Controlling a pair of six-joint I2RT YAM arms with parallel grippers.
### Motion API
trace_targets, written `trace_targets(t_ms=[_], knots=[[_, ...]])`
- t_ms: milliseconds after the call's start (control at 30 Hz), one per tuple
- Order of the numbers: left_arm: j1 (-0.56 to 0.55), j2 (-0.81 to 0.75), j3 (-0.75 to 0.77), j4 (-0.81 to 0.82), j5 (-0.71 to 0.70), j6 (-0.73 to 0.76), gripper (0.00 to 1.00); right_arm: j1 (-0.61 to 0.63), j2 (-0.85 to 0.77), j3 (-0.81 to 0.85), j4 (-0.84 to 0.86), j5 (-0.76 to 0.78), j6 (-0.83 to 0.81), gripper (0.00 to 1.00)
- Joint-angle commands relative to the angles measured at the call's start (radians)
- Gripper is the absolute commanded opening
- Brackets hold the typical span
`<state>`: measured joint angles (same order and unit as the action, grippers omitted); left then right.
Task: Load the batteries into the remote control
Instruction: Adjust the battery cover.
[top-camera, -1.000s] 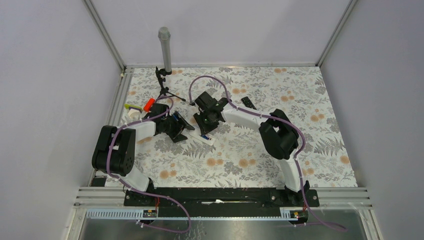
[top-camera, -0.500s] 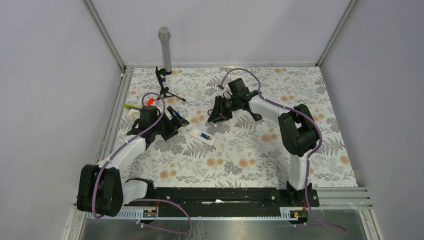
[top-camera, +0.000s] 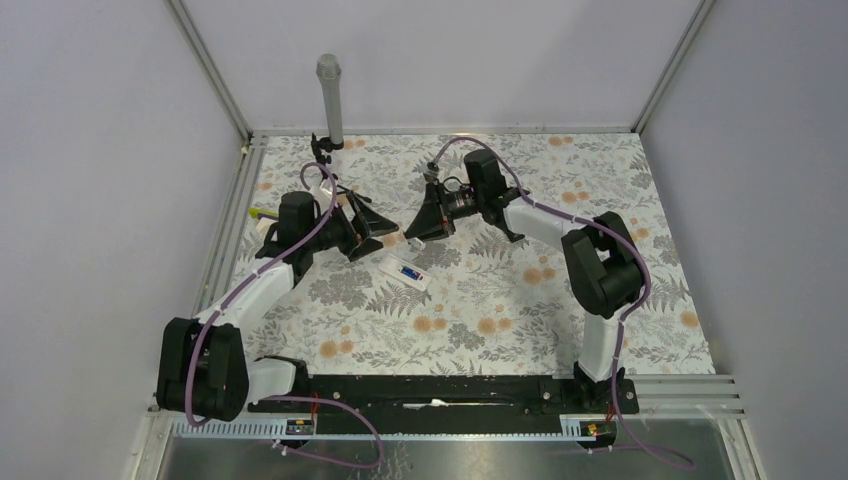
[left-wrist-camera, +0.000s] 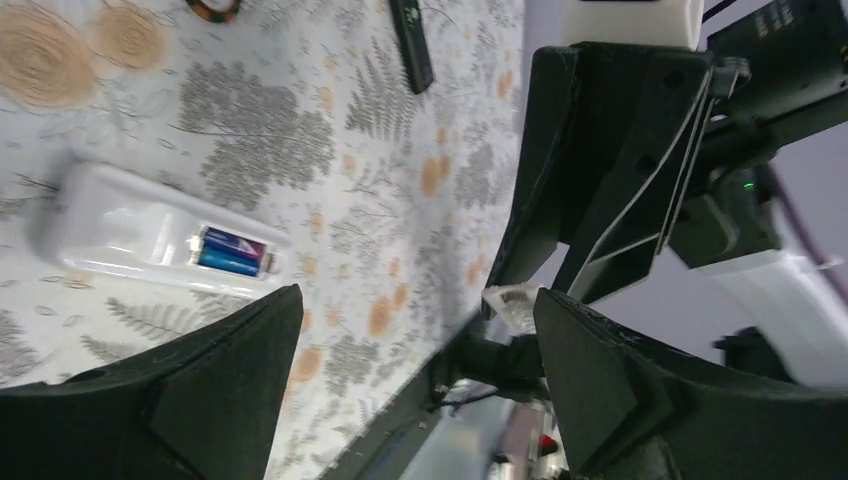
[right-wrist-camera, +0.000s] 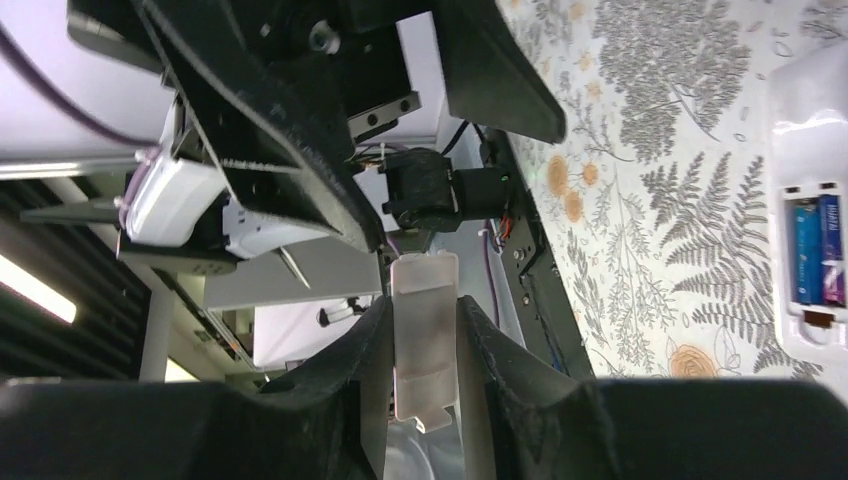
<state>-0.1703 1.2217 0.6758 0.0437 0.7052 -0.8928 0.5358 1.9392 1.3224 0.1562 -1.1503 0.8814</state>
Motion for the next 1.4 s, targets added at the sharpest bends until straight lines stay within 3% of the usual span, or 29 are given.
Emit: trace_targets(t_ms=[0, 67, 200, 300, 367, 533, 767, 1067, 1167, 1367], knots=[[-0.001, 0.033, 0.068, 0.002, 0.115, -0.226, 0.89, -0.002, -0.060, -0.044, 0.212, -0.120, 0.093, 0.03], [-0.001, 0.041, 0.066, 0.008, 0.113, -0.301, 0.86, -0.002, -0.057, -0.048, 0.241, -0.120, 0.101, 0.03], [-0.003, 0.035, 0.022, 0.197, 0.151, -0.466, 0.84, -0.003, -0.038, -0.051, 0.332, -0.126, 0.161, 0.03], [-0.003, 0.036, 0.066, 0.029, 0.127, -0.479, 0.82, 0.000, -0.034, -0.049, 0.357, -0.107, 0.171, 0.03], [-0.008, 0.025, 0.064, 0.003, 0.093, -0.524, 0.82, 0.004, -0.034, -0.028, 0.279, -0.080, 0.114, 0.03], [-0.027, 0.009, 0.086, -0.109, 0.003, -0.538, 0.74, 0.036, -0.014, 0.096, -0.119, 0.043, -0.205, 0.03], [-0.034, -0.002, 0.104, -0.133, -0.071, -0.542, 0.66, 0.054, 0.003, 0.115, -0.144, 0.081, -0.214, 0.03], [-0.051, 0.000, 0.134, -0.140, -0.098, -0.471, 0.56, 0.061, 0.021, 0.072, -0.002, 0.031, -0.054, 0.03], [-0.053, -0.005, 0.131, -0.145, -0.101, -0.459, 0.50, 0.060, 0.032, 0.055, 0.082, 0.019, 0.035, 0.03], [-0.054, -0.010, 0.155, -0.198, -0.120, -0.407, 0.49, 0.061, 0.049, 0.009, 0.318, -0.006, 0.237, 0.03]])
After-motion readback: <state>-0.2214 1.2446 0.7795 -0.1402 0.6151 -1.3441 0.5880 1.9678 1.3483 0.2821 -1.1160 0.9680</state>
